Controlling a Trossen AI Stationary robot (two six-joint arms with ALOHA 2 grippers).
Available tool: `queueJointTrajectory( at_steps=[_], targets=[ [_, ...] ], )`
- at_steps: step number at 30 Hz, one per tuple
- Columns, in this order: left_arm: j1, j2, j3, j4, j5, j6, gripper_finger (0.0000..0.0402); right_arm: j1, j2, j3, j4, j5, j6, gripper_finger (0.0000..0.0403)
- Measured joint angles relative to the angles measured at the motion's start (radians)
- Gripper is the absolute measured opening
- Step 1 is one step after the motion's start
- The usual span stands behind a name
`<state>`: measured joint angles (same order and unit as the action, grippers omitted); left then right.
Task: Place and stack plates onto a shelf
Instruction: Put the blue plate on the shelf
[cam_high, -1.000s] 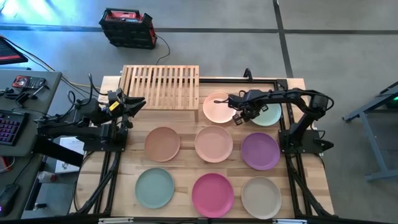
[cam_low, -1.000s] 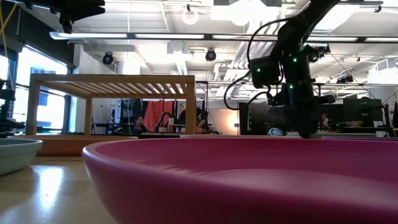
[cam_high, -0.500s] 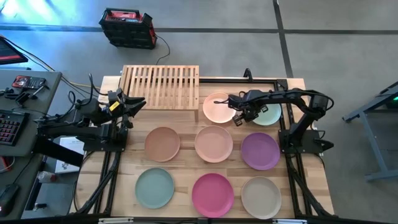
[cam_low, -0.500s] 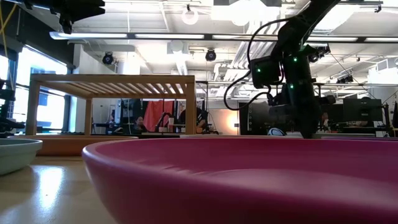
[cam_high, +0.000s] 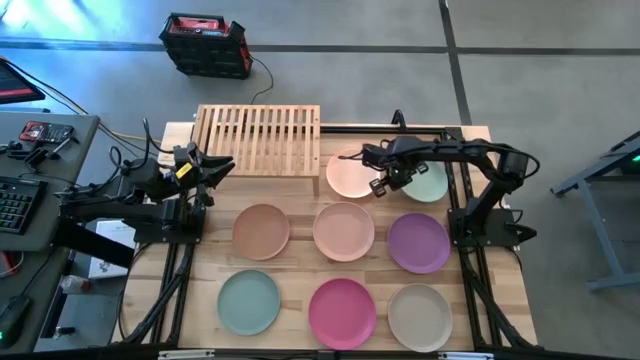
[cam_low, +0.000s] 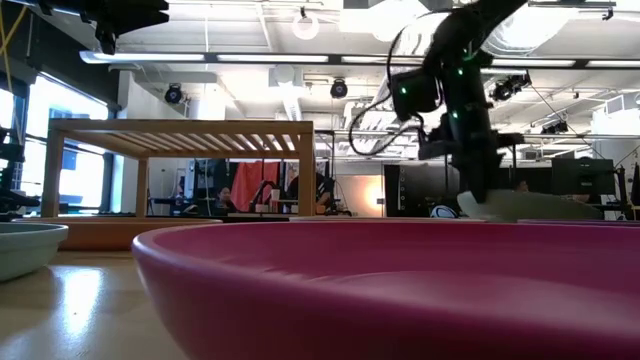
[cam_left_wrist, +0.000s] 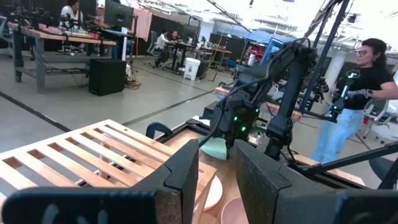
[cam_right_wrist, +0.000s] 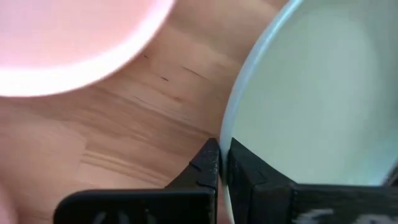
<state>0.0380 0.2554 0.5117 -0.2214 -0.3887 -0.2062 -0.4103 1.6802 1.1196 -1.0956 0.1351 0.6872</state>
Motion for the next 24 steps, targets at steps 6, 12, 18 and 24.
queueJointTrajectory(
  at_steps=[6, 12, 18, 24],
  targets=[
    [0.0, 0.0, 0.0, 0.0, 0.0, 0.0, 0.009, 0.028, 0.0, 0.117, -0.072, 0.046, -0.014, 0.0],
    [0.0, 0.0, 0.0, 0.0, 0.0, 0.0, 0.009, 0.046, 0.0, 0.242, -0.134, 0.119, -0.017, 0.0],
    [0.0, 0.0, 0.0, 0.0, 0.0, 0.0, 0.009, 0.052, 0.0, 0.381, -0.146, 0.183, -0.095, 0.0],
    [0.0, 0.0, 0.0, 0.0, 0.0, -0.002, 0.009, 0.052, 0.0, 0.528, -0.131, 0.255, -0.202, 0.0]
  ],
)
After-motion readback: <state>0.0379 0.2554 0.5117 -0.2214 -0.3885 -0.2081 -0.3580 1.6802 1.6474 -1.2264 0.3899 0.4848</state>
